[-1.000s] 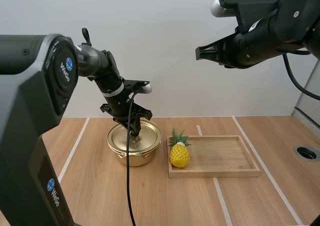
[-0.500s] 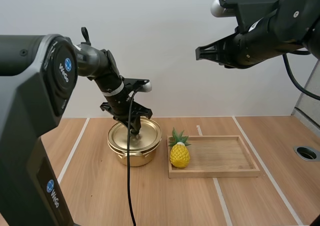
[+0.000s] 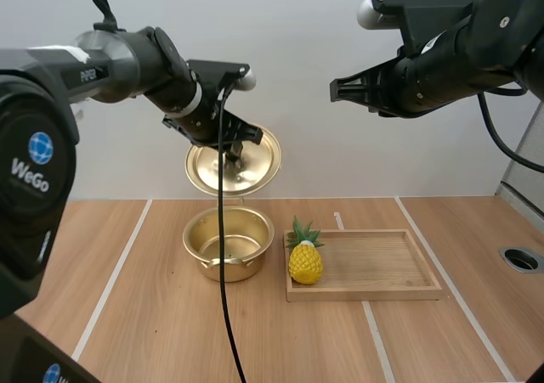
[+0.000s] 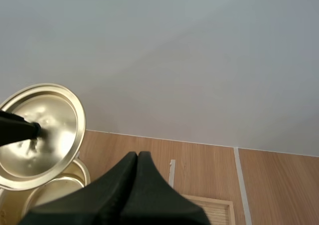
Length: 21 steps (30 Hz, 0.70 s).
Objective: Open the pot, put the pineapple inside, and close it
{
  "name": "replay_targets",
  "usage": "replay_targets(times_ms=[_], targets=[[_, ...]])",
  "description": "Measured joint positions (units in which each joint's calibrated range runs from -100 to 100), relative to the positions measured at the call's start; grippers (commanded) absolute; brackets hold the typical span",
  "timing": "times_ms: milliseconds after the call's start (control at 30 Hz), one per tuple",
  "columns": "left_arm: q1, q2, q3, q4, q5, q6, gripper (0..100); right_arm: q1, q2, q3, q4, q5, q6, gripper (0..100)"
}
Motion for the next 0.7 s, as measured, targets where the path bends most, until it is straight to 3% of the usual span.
replay_targets(times_ms=[333,700], targets=[[0.0,-17.0,-1.4,-0.4,-15.8,0.2,0,0.0,0.0,0.0,0.1,0.0,0.0,0],[0.0,-33.0,-1.4,-0.5,-21.7,0.2,0,0.0,0.0,0.0,0.1,1.4,0.0,0]])
